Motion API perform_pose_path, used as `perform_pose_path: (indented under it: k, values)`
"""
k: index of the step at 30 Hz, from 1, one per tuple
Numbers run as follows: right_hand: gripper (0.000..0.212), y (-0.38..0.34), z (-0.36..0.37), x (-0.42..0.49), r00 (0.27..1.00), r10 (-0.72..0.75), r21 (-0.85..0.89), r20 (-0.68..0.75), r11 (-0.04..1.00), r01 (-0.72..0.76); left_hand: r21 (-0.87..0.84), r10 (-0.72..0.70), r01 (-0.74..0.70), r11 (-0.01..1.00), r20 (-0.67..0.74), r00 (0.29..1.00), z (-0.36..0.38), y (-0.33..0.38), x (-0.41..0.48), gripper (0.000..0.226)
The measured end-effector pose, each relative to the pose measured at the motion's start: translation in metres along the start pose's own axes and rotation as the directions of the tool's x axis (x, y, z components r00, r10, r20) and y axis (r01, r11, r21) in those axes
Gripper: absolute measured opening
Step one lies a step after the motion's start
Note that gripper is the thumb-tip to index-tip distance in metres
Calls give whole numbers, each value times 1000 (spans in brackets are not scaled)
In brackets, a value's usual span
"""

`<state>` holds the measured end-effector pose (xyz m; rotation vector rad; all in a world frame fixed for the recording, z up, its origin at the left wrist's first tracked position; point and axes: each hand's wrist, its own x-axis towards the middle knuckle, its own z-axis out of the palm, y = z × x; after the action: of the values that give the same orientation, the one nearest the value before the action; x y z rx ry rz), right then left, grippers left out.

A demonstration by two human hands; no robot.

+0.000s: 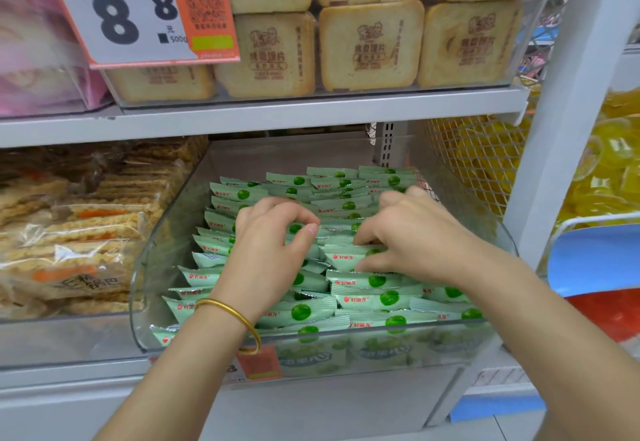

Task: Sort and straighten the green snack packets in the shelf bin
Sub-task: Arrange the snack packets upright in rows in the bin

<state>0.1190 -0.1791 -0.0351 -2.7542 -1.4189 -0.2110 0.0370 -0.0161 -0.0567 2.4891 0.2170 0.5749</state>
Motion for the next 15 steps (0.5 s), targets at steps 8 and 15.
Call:
perform_pose_path:
  k: [8, 15]
  values:
    - [16, -10, 12, -1, 996, -86, -41, 15, 995, 87, 22, -1, 0, 1000, 30, 1000, 2, -2, 2, 12]
    - [16, 7, -2, -6, 973, 142, 222, -180, 970, -101, 61, -4, 0, 998, 59, 998, 10, 0, 6, 14]
